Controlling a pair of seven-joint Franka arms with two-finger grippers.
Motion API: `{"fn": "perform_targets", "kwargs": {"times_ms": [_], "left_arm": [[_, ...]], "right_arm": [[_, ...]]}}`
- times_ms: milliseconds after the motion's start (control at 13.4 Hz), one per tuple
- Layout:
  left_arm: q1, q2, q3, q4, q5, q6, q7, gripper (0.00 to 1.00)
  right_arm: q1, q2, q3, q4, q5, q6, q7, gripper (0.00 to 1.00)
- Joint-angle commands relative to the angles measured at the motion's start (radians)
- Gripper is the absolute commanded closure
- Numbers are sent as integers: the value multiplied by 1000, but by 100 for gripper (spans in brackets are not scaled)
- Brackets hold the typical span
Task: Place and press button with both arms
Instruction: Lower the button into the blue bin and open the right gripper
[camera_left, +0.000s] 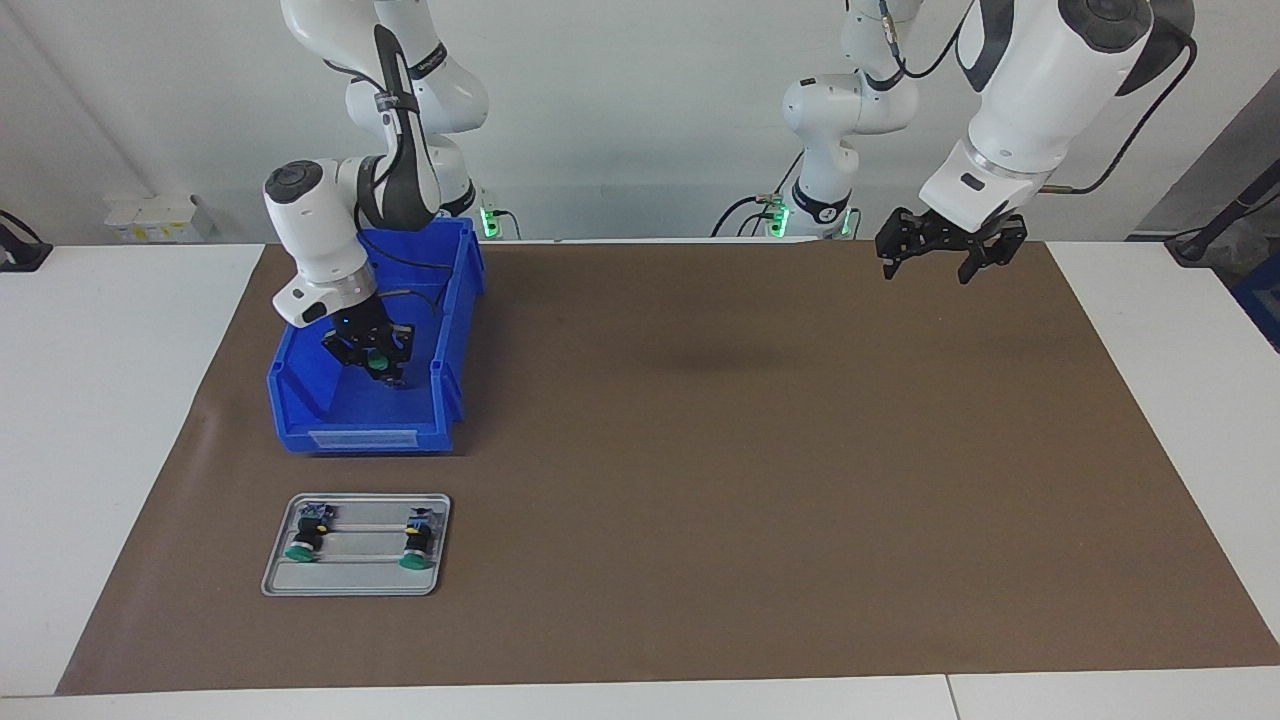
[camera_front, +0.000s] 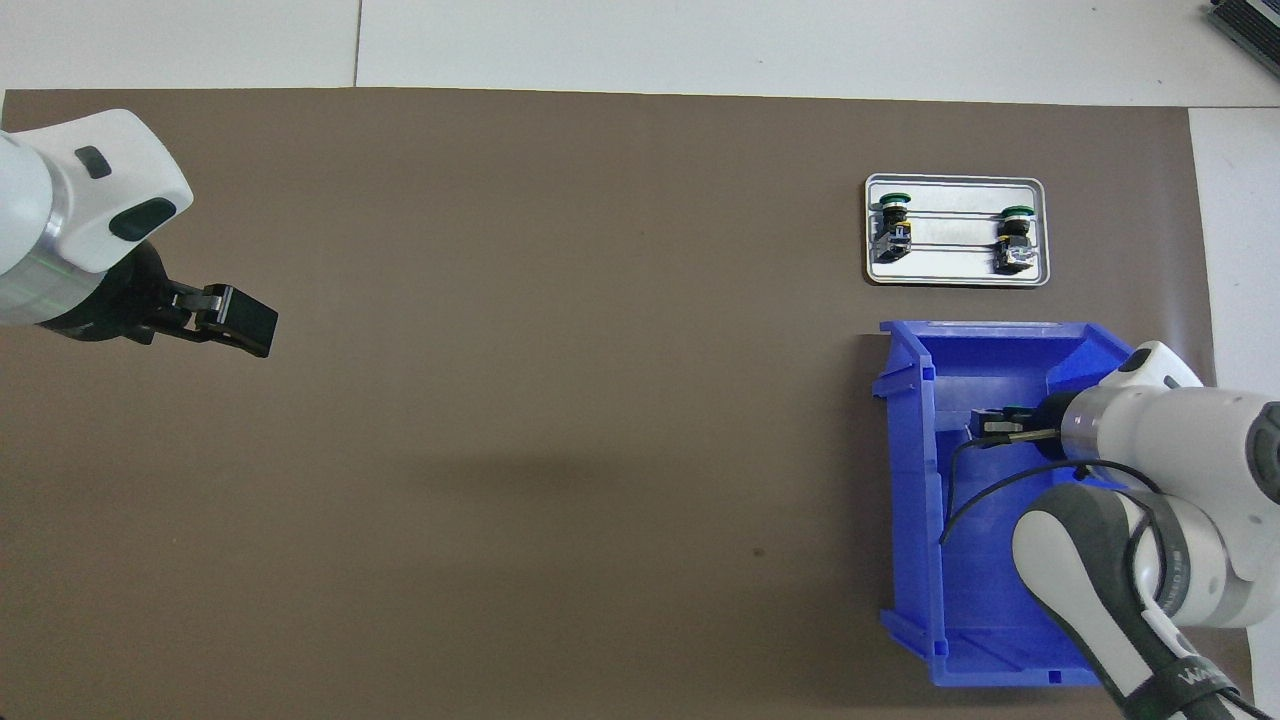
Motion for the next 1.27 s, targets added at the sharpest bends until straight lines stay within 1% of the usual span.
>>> {"fn": "perform_targets", "kwargs": {"times_ms": [0,75,149,224,298,447,522,596,895,1118,1193], "left_arm": [[2,-32,0,-39,11,24,3,0],[2,-32,0,-39,11,24,3,0],[2,-32,0,-39,11,24,3,0],[2,-32,0,-39,11,24,3,0],[2,-32,0,-39,11,24,3,0],[2,-32,0,-39,11,24,3,0],[2,-32,0,-39,11,24,3,0],[2,-32,0,-39,11,24,3,0],[2,-32,0,-39,13,24,3,0],[2,-32,0,-39,11,24,3,0],[2,-32,0,-39,11,24,3,0]], "right_arm": [[-7,2,9,-11,27,20,9,59],[-8,2,9,-10,27,14,11,22],[-8,1,9,-4,27,9,11,0],[-5,-10,9,12,27,3,14,0],[-4,-20,12,51,27,-50,22,0],[-4,-15,13,216,27,-252,40,0],[-5,-7,12,290,26,-321,51,0],[-5,-2,12,352,23,-375,60,0],[-7,-2,10,530,7,-547,163,0],[-25,21,6,750,-25,-827,186,0],[-28,31,7,813,-64,-895,184,0]]}}
